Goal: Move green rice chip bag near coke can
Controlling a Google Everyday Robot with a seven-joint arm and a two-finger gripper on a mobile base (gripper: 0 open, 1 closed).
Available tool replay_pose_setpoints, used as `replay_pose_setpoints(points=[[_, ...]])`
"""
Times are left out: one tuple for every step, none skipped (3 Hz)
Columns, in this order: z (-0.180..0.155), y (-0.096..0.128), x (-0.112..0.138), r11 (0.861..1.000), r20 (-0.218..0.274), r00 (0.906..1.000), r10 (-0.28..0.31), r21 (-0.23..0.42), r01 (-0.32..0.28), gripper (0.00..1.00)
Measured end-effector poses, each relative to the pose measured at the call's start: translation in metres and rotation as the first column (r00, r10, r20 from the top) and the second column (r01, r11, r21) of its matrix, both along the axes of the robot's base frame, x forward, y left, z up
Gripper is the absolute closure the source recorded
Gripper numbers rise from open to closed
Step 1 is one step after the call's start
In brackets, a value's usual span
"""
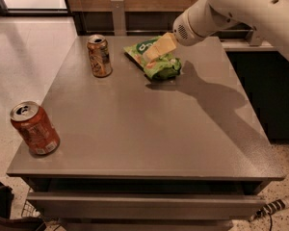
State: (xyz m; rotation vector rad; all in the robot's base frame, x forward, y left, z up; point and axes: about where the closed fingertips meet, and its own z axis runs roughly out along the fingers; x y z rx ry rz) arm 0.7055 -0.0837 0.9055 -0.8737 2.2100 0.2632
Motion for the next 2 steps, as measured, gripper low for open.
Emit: replay_pose_setpoints(points=[[-0.018, 0.013, 0.011, 1.000, -0.034, 0.9994, 0.000, -0.006, 0.000, 0.00], [-0.038, 0.019, 0.022, 1.000, -0.071, 0.9974, -0.008, 0.001, 0.008, 0.00]])
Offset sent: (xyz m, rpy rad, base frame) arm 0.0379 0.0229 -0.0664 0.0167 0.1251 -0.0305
